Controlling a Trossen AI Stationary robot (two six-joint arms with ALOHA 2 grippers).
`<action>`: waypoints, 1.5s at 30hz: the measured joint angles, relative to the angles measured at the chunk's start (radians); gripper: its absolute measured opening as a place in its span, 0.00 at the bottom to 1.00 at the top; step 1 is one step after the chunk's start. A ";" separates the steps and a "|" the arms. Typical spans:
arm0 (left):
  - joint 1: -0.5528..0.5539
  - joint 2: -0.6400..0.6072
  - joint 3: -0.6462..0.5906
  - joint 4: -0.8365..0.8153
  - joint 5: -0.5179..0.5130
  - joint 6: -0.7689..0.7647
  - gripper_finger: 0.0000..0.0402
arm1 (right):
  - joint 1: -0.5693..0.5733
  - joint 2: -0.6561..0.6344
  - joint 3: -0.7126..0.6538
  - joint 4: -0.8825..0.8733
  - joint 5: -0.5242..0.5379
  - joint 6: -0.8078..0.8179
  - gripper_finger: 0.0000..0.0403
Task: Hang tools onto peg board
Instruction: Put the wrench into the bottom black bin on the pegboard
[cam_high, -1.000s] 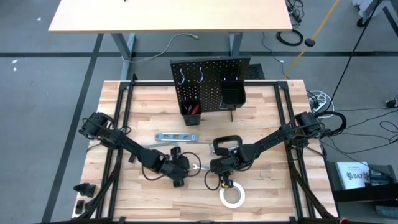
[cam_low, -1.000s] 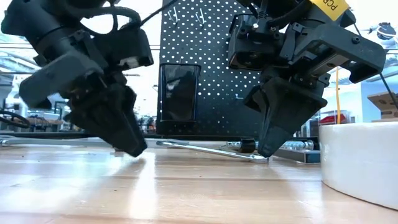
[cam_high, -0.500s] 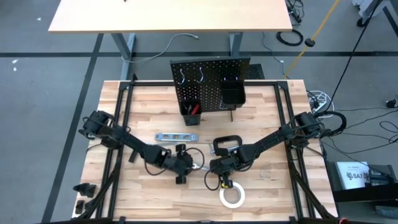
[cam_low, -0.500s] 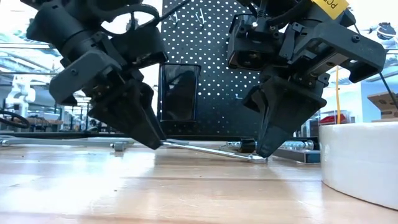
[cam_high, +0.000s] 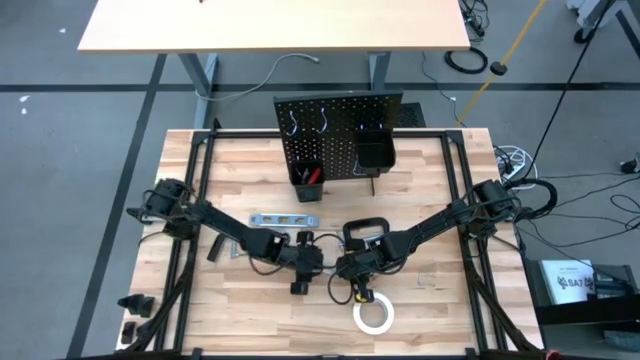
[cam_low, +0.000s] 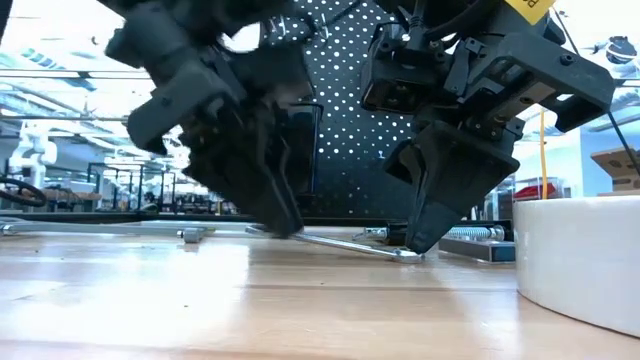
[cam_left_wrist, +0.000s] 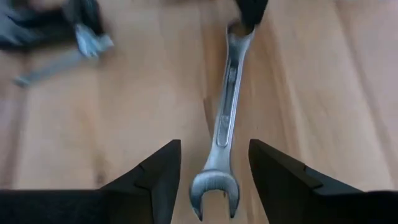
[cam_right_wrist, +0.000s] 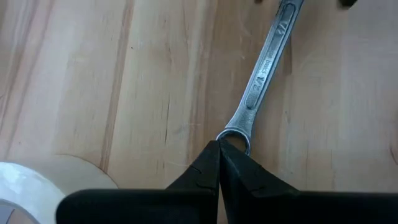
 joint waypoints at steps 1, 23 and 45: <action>0.007 0.021 0.022 -0.031 0.027 -0.001 0.48 | 0.000 0.000 0.000 0.001 0.001 0.000 0.00; 0.006 0.089 0.118 -0.185 0.058 0.054 0.34 | 0.002 0.000 0.001 -0.003 -0.015 0.000 0.00; 0.004 0.092 0.133 -0.154 0.052 0.072 0.08 | 0.004 -0.010 -0.001 0.011 -0.016 -0.004 0.00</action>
